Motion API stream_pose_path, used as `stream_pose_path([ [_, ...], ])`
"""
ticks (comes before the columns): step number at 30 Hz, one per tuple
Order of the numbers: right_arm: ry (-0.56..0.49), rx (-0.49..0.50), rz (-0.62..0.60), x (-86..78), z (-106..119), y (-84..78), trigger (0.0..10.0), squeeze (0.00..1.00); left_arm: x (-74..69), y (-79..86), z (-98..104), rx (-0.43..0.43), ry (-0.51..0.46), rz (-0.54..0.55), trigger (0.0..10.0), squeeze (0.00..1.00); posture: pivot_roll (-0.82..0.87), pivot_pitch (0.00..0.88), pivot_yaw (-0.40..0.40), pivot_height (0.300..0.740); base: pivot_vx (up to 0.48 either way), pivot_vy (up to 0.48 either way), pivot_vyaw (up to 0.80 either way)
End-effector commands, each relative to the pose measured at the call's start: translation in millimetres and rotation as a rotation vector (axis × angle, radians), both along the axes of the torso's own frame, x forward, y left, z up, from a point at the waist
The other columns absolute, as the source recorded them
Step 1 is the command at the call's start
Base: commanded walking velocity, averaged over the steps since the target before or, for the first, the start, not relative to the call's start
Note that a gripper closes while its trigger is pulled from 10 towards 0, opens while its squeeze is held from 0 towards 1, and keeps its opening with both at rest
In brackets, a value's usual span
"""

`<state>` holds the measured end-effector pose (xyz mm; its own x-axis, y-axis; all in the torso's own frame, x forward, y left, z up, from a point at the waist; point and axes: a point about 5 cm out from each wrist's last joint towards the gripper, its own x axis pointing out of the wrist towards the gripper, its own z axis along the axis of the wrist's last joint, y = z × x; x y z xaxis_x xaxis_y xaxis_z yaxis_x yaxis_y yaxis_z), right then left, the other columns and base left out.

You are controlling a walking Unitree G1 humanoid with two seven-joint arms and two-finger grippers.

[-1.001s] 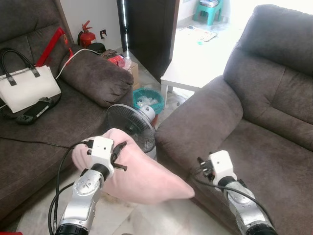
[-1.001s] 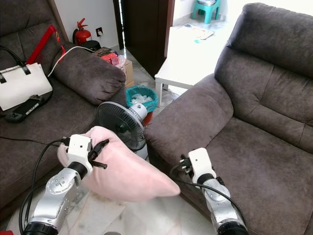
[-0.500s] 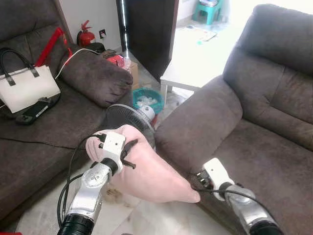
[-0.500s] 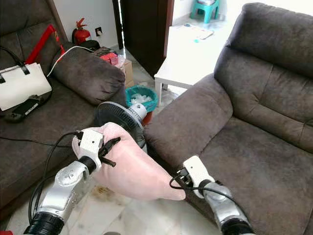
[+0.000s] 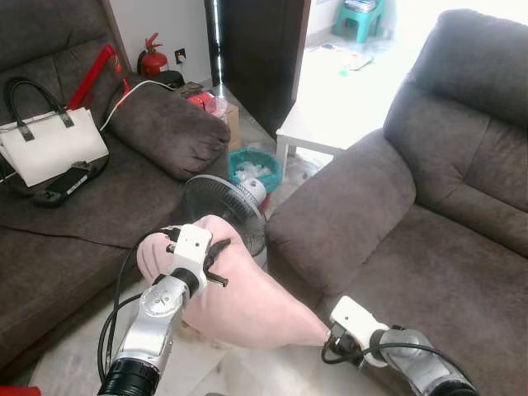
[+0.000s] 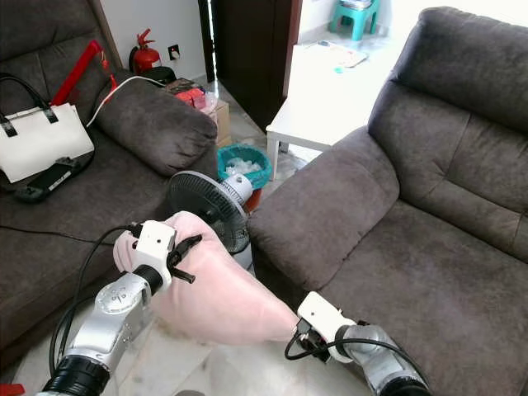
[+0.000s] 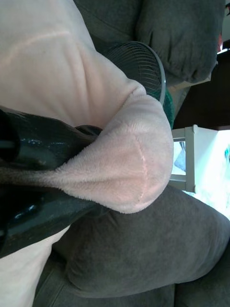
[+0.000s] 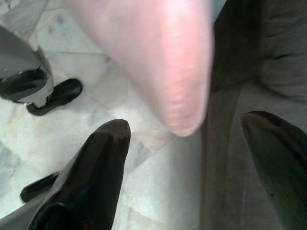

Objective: Move the pillow to the sofa from floor

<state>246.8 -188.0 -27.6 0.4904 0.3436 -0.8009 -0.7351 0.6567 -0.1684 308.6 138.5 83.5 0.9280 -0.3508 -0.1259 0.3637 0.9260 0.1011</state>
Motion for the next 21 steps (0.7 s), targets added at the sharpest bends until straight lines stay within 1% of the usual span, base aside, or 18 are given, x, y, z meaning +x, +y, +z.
stream_pose_path([
  [1,0.029,0.001,-0.012,-5.7,-5.7,1.3,10.0,0.00,9.1,-8.1,24.4,-0.013,-0.122,-0.037,10.0,0.00,0.10,0.000,-0.025,0.740,0.000,0.000,0.00],
  [2,0.038,0.005,-0.029,-6.6,-7.2,2.3,10.0,0.00,9.5,-8.8,24.6,-0.013,-0.123,-0.040,10.0,0.00,0.10,0.000,-0.024,0.740,0.000,0.000,0.00],
  [9,0.063,-0.016,-0.021,-13.1,-14.8,4.7,10.0,0.00,11.0,-15.0,28.1,-0.025,-0.138,-0.065,10.0,0.00,0.10,0.000,-0.025,0.740,0.000,0.000,0.00],
  [12,0.032,-0.036,-0.096,-13.0,-17.8,2.7,10.0,0.00,11.8,-19.5,31.2,-0.033,-0.148,-0.084,10.0,0.00,0.11,0.000,-0.029,0.740,0.000,0.000,0.00],
  [15,0.019,-0.044,-0.138,-12.8,-19.3,1.7,10.0,0.00,12.2,-21.4,31.8,-0.033,-0.149,-0.094,10.0,0.00,0.11,0.000,-0.030,0.740,0.000,0.000,0.00],
  [21,0.030,-0.052,-0.143,-15.9,-23.1,2.2,10.0,0.00,11.8,-24.0,32.9,-0.040,-0.155,-0.118,10.0,0.00,0.11,0.000,-0.030,0.740,0.000,0.000,0.00],
])
